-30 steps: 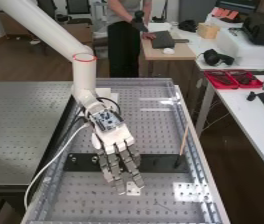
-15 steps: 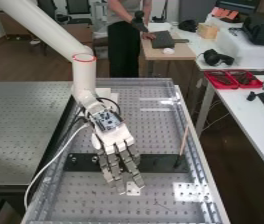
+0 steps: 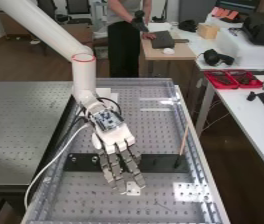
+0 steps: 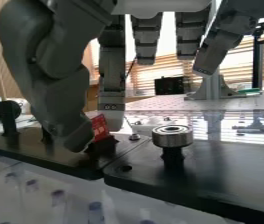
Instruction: Grab the pcb board and place it in the clear container
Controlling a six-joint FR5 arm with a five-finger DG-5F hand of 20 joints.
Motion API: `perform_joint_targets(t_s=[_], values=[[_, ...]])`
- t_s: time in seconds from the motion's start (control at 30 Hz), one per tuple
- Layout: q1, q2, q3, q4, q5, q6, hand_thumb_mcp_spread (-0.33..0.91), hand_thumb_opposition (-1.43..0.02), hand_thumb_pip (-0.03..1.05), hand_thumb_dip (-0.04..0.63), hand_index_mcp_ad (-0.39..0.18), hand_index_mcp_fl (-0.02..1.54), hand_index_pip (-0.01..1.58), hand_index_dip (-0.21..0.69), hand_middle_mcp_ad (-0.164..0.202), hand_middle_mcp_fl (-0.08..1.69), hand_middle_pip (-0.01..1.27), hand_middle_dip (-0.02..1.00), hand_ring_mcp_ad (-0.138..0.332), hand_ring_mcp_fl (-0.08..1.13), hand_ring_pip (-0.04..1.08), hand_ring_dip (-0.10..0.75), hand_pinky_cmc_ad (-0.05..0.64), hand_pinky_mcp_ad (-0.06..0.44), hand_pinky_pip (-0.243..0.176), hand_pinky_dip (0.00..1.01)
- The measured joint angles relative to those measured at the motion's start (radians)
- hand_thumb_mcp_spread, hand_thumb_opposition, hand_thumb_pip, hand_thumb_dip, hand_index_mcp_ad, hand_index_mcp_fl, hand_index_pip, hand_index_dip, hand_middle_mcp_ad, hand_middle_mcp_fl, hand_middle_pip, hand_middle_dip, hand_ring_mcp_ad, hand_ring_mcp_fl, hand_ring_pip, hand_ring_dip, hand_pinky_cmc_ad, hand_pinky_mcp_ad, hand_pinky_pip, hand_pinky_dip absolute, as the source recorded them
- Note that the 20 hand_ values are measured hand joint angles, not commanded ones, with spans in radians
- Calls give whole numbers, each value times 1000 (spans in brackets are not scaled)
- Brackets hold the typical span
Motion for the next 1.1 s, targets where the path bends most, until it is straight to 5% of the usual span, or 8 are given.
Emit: perform_joint_targets(t_s=[1.1], values=[[-9,32,-12,37,-6,-30,478,-939,613,251,-52,518,1536,145,82,2,134,106,222,0,75,9,332,183,-106,501]])
